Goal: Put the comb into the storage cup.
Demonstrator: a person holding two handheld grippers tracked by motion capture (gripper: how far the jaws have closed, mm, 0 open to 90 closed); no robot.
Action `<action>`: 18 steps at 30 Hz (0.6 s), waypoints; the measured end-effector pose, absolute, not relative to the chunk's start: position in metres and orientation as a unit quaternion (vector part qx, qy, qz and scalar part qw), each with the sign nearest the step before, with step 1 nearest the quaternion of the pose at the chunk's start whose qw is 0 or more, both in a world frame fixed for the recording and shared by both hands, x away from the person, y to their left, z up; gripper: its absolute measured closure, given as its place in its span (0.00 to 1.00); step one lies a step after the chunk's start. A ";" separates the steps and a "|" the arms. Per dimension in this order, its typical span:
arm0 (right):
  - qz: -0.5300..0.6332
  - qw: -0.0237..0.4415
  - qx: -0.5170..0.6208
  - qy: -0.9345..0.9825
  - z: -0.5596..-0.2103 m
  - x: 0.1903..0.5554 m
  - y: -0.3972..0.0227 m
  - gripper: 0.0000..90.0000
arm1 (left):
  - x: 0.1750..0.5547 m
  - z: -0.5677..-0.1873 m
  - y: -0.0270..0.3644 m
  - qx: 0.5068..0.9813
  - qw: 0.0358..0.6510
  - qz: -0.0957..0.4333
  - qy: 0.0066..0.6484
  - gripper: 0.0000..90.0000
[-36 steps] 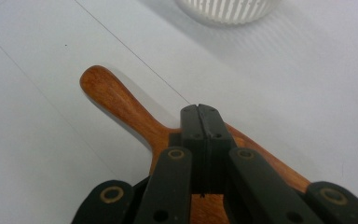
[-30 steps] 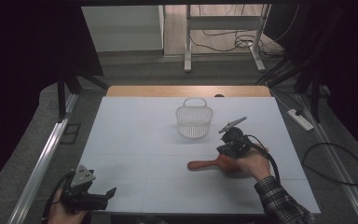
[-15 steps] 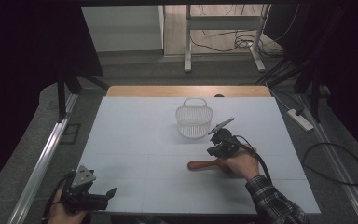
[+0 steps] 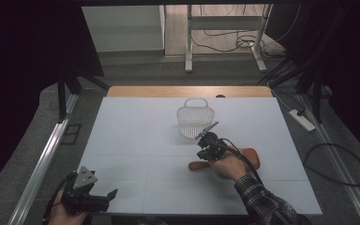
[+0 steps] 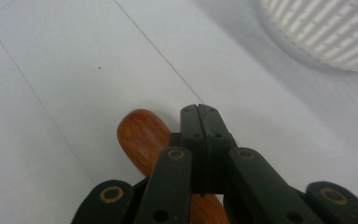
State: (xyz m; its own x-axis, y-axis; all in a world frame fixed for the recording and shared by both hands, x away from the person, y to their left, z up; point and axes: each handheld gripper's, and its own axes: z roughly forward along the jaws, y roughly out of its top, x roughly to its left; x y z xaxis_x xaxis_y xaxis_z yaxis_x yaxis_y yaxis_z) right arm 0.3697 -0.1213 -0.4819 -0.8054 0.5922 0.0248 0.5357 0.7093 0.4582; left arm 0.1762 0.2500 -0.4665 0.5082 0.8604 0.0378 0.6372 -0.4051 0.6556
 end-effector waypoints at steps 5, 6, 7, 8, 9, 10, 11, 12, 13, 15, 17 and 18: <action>0.219 0.063 0.298 0.927 -0.491 0.371 -0.111 0.99 | 0.176 -0.467 0.249 0.818 0.294 0.190 0.456 0.04; 0.217 0.063 0.297 0.928 -0.493 0.371 -0.109 0.99 | 0.176 -0.467 0.249 0.819 0.292 0.190 0.455 0.04; 0.216 0.062 0.296 0.928 -0.494 0.371 -0.107 0.99 | 0.176 -0.467 0.249 0.819 0.293 0.190 0.455 0.04; 0.214 0.062 0.296 0.929 -0.495 0.371 -0.105 0.99 | 0.176 -0.467 0.249 0.819 0.293 0.191 0.455 0.04; 0.213 0.064 0.295 0.929 -0.497 0.371 -0.103 0.99 | 0.176 -0.467 0.249 0.820 0.292 0.191 0.454 0.04; 0.211 0.063 0.295 0.930 -0.498 0.371 -0.102 0.99 | 0.176 -0.467 0.249 0.820 0.292 0.191 0.454 0.04; 0.208 0.066 0.293 0.931 -0.499 0.371 -0.101 0.99 | 0.176 -0.467 0.249 0.820 0.291 0.192 0.453 0.04; 0.204 0.066 0.292 0.932 -0.500 0.370 -0.100 0.99 | 0.176 -0.467 0.248 0.821 0.291 0.192 0.452 0.04; 0.201 0.064 0.291 0.933 -0.501 0.370 -0.100 0.99 | 0.176 -0.467 0.248 0.822 0.290 0.192 0.451 0.04; 0.196 0.061 0.288 0.935 -0.502 0.367 -0.100 0.99 | 0.175 -0.467 0.248 0.823 0.290 0.193 0.449 0.04; 0.190 0.060 0.284 0.938 -0.503 0.364 -0.100 0.99 | 0.175 -0.467 0.247 0.824 0.289 0.194 0.448 0.04; 0.188 0.058 0.283 0.939 -0.502 0.363 -0.101 0.99 | 0.175 -0.467 0.247 0.825 0.287 0.194 0.446 0.04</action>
State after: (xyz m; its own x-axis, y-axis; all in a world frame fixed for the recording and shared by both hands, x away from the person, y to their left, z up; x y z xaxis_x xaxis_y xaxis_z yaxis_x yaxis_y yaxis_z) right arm 0.3625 -0.1005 -0.5022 -0.8333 0.5528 -0.0025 0.5092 0.7694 0.3857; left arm 0.1751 0.2474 -0.4666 0.5263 0.8479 0.0637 0.6248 -0.4365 0.6474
